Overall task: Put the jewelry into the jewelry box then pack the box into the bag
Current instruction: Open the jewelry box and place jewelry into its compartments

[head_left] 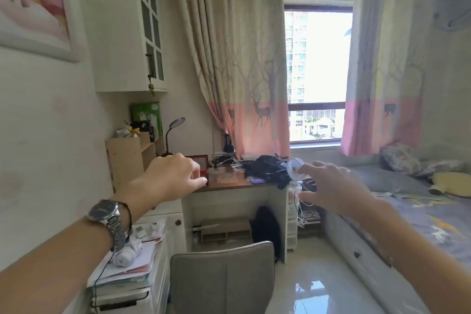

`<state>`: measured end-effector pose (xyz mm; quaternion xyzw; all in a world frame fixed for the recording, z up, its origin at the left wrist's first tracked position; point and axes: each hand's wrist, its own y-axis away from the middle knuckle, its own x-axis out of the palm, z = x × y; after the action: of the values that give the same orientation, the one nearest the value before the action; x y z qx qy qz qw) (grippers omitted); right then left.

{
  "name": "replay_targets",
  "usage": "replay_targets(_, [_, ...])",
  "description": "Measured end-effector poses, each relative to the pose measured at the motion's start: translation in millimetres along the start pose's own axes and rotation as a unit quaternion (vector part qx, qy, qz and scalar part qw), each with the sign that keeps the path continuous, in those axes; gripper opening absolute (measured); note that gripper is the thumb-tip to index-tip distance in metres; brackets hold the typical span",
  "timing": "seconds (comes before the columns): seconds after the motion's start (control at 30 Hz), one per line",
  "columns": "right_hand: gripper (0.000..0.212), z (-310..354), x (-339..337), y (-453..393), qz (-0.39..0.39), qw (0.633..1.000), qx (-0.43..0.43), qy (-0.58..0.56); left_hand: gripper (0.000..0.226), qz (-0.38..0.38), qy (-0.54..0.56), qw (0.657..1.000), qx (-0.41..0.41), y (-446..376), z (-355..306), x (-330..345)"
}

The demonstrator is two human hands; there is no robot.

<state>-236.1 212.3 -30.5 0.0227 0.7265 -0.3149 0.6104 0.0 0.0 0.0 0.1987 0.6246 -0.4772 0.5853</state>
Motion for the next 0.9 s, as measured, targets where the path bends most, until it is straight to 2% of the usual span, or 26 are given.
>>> replay_targets(0.23, [0.05, -67.8, 30.3, -79.3, -0.002, 1.0, 0.014, -0.018, 0.037, -0.02, -0.003, 1.0, 0.019, -105.8, -14.8, 39.8])
replay_targets(0.37, [0.049, -85.2, 59.2, -115.7, 0.024, 1.0, 0.002, -0.008, 0.039, 0.001, 0.009, 1.0, 0.022, -148.6, -10.3, 68.0])
replay_targets(0.67, [0.048, -120.1, 130.6, -214.5, 0.072, 0.997, 0.03, 0.018, 0.038, 0.002, 0.002, 0.996, 0.086, -275.2, 5.5, 143.8])
replay_targets(0.9, [0.052, -145.1, 164.6, -313.7, 0.042, 0.998, 0.034, 0.023, 0.037, -0.014, 0.019, 0.994, 0.104, -383.8, 32.4, 181.4])
